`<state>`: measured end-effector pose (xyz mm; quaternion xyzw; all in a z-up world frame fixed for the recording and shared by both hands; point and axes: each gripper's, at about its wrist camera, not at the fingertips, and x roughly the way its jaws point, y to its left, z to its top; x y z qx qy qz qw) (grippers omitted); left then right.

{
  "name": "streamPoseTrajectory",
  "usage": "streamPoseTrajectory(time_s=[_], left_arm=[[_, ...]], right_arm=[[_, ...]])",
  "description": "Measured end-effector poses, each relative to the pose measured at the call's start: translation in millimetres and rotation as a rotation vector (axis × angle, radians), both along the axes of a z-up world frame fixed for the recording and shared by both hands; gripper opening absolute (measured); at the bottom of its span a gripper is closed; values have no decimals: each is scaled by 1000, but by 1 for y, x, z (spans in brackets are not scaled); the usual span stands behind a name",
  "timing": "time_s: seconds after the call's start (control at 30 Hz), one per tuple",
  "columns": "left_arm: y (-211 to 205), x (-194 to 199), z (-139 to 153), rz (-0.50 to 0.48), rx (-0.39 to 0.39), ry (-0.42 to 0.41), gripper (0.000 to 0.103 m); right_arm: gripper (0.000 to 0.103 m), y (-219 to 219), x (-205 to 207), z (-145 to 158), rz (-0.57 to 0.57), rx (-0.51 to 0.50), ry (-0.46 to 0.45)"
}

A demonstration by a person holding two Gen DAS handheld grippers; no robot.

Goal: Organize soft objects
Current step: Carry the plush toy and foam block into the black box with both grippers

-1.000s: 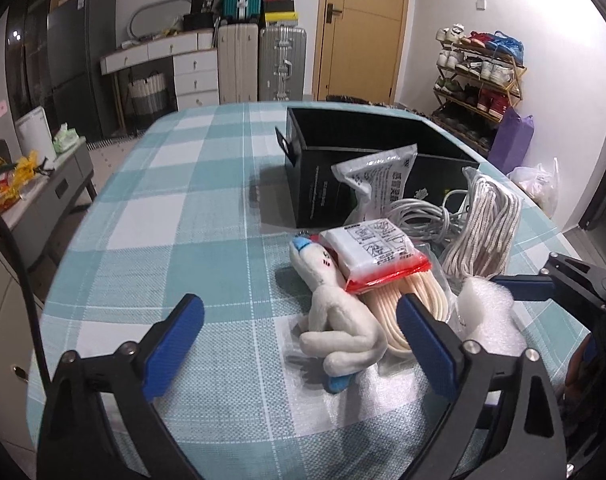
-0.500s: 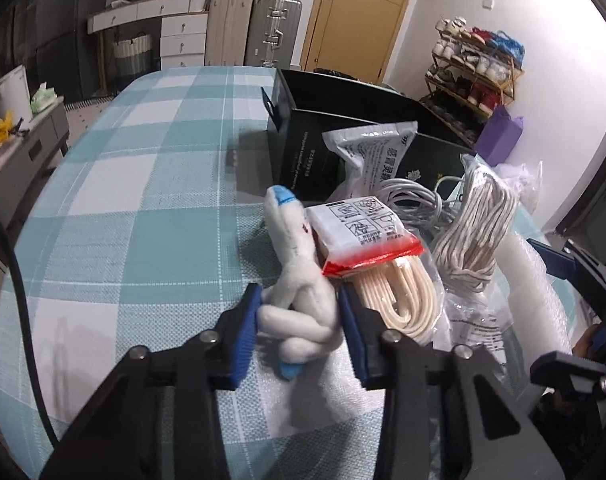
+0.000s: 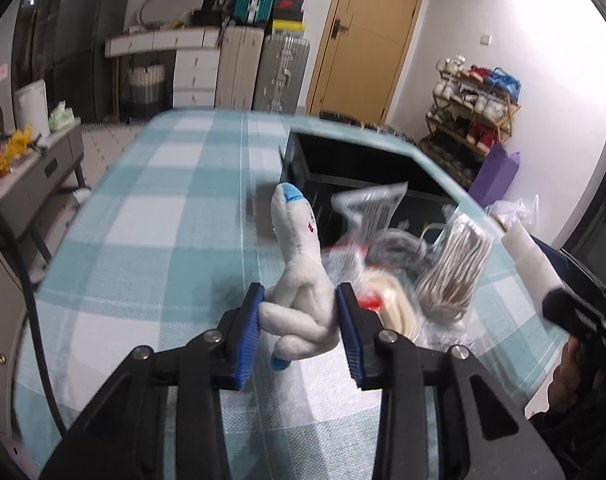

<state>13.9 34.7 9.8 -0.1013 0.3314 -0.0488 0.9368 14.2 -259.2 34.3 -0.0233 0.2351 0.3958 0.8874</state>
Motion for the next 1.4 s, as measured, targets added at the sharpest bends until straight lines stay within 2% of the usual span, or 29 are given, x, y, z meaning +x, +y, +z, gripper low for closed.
streamPoseTrajectory(time_s=[0.13, 0.37, 0.63, 0.97, 1.4], left_arm=[[1, -4, 20, 3, 9, -54, 35], [1, 2, 47, 4, 17, -115, 35], [-6, 14, 76, -6, 35, -178, 35], [-24, 60, 79, -50, 72, -175, 35], [-41, 126, 46, -107, 90, -60, 36]], right_arm=[[91, -7, 3, 20, -25, 23, -46], [91, -9, 24, 53, -35, 55, -46], [91, -10, 45, 86, -46, 65, -86], [92, 5, 76, 65, -60, 13, -47], [92, 25, 137, 31, -99, -76, 33]])
